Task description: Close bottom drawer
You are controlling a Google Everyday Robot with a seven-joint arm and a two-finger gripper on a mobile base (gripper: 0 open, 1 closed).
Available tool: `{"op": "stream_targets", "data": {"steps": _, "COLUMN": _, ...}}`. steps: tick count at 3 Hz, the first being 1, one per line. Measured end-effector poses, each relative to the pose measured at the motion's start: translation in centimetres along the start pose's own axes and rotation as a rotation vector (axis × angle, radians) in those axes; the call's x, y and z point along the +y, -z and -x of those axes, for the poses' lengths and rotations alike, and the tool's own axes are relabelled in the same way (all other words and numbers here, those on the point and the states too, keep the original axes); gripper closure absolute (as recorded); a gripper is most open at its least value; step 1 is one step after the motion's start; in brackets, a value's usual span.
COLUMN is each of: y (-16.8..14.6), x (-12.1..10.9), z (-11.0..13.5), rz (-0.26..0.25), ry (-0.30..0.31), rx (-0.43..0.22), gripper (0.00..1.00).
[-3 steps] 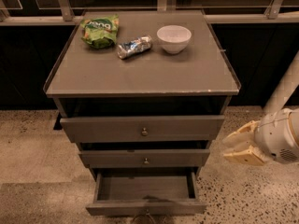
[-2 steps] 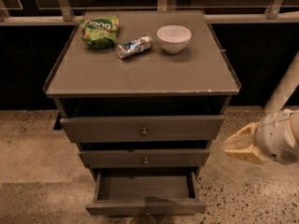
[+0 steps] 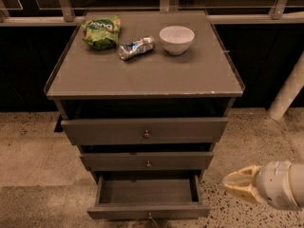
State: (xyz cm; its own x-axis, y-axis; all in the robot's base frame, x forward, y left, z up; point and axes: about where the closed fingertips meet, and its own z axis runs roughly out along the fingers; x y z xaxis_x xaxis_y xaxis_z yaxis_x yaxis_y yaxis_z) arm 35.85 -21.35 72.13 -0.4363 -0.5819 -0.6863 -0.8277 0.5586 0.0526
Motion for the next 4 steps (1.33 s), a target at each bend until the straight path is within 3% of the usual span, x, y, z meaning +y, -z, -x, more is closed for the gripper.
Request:
{"op": "stream_targets", "data": {"steps": 1, "y": -6.1, "x": 1.0, "z": -6.0, "rz": 0.024, "ry": -0.147, "rx": -0.1, "gripper": 1.0}}
{"op": "stream_targets", "data": {"steps": 2, "y": -12.3, "x": 1.3, "z": -9.1, "rz": 0.066, "ry": -0.222, "rx": -0.177, "gripper": 1.0}}
{"op": "stream_targets", "data": {"steps": 3, "y": -14.9, "x": 2.4, "z": -11.0, "rz": 0.122, "ry": -0.277, "rx": -0.196, "gripper": 1.0}}
{"op": "stream_targets", "data": {"steps": 4, "y": -15.0, "x": 2.4, "z": -11.0, "rz": 0.119, "ry": -0.279, "rx": -0.195, "gripper": 1.0}}
